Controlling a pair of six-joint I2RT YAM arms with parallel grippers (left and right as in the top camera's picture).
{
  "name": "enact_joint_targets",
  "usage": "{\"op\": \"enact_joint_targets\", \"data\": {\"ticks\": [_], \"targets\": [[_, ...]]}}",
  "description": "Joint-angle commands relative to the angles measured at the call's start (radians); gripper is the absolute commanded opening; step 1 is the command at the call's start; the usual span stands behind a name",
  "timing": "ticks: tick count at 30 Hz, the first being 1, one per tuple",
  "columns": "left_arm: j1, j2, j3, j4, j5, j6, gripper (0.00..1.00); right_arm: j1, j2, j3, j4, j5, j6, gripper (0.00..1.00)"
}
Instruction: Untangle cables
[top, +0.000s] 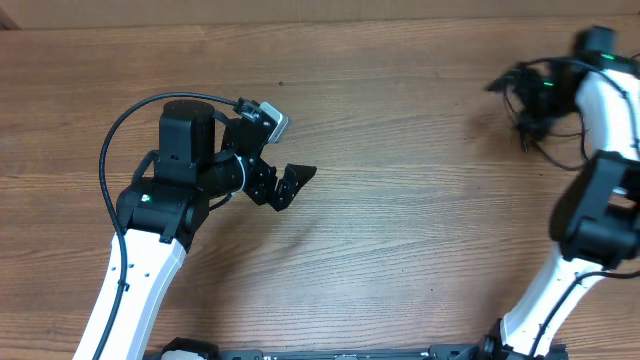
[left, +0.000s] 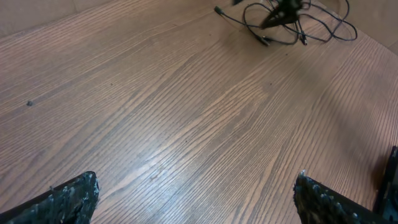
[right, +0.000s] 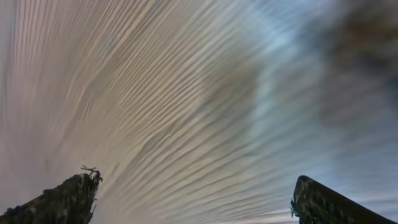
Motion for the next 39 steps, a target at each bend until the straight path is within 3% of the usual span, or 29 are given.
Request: {"op": "enact_joint_targets", "data": {"ticks": [1, 16, 39], "targets": [[-0.002, -0.009, 0.012, 0.000, -0.003, -0.011, 1.00, 0.092, -0.003, 0.014, 0.000, 0.010, -0.027, 1.00], [-0.002, -0.009, 0.012, 0.000, -0.003, -0.011, 1.00, 0.387, -0.003, 0.014, 0.042, 0.086, -0.019, 1.00], [-0.002, -0.009, 0.012, 0.000, -0.003, -0.011, 1.00, 0.407, -0.003, 0.014, 0.042, 0.086, -0.019, 1.00]]}}
